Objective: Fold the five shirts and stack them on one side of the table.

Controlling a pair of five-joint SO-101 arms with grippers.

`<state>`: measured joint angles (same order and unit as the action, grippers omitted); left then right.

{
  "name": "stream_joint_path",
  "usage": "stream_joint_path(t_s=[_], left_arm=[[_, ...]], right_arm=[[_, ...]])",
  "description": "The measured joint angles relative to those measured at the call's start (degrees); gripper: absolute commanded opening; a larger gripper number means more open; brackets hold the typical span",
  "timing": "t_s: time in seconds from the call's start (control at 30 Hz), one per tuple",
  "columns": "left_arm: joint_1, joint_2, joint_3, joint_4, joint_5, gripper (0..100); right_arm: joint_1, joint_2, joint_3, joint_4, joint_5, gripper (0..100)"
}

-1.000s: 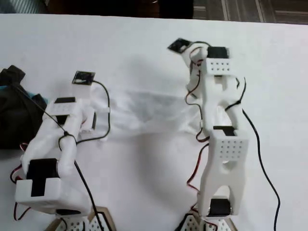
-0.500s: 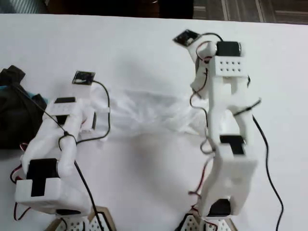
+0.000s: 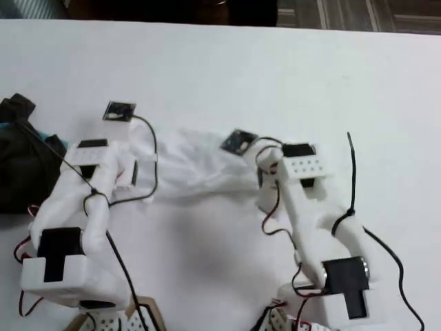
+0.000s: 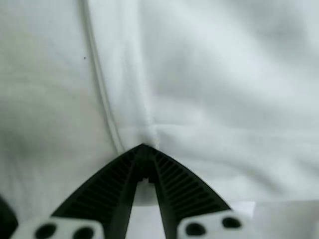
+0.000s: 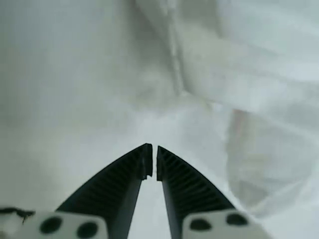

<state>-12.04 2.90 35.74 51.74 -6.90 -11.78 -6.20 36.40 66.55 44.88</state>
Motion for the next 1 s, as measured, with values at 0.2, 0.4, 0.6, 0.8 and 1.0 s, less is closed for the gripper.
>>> stream_joint_path(t_s=[0.2, 0.4, 0.6, 0.8, 1.0], left_arm=[[0.00, 0.00, 0.00, 0.00, 0.00, 3], [0.00, 0.00, 0.00, 0.00, 0.00, 3], [0.00, 0.00, 0.00, 0.00, 0.00, 3], [0.00, 0.00, 0.00, 0.00, 0.00, 3], [0.00, 0.00, 0.00, 0.00, 0.00, 3]], right_arm=[[-0.79, 5.45, -3.87, -7.21, -5.63, 2.2], [-1.67, 13.27, -15.12, -7.65, -8.18, 2.2], [-3.34, 22.77, -29.80, -7.65, -14.68, 2.2], [-5.98, 26.81, -36.66, -7.65, -16.70, 2.2], [-6.07, 27.08, -37.01, -5.89, -16.70, 2.2]])
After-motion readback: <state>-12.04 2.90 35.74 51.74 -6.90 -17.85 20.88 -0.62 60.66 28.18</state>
